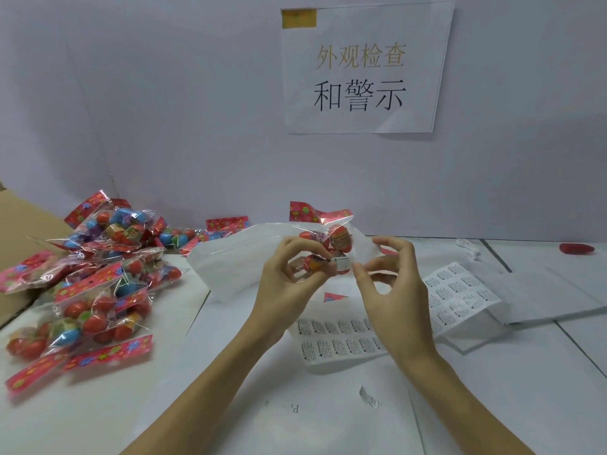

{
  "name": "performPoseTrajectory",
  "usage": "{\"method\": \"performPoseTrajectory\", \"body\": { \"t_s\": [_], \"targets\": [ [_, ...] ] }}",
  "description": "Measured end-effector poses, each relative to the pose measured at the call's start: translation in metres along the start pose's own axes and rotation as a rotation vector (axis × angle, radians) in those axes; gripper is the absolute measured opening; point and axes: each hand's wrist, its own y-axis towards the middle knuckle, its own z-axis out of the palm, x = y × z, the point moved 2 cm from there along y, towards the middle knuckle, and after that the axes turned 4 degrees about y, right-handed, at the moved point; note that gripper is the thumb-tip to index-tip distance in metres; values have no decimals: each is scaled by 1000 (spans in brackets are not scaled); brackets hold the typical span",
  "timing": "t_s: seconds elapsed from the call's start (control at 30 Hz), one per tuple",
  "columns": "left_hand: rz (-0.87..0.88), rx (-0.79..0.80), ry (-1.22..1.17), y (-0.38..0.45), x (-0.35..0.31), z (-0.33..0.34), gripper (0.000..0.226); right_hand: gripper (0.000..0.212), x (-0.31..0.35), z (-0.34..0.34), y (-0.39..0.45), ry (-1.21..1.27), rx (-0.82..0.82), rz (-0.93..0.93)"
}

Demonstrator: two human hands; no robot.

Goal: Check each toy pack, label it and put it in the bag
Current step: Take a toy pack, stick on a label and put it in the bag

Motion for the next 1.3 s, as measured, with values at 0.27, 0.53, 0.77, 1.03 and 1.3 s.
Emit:
{"method": "performPoseTrajectory", "body": {
  "t_s": [0.27,0.53,0.77,1.03,1.3],
  "targets": [
    [12,134,-88,-3,-2,1,21,30,1,1,4,114,318,189],
    [7,149,-110,-2,-3,-2,28,25,3,2,5,282,384,199],
    [-203,-13,-401,3,-2,-10,70,31,-1,-17,14,251,439,250],
    [-278,-240,-576,12,3,-24,61,22,1,-5,9,292,323,223],
    [-55,-17,25,5,0,-10,41,29,-3,0,1,73,141,-123]
  ]
}}
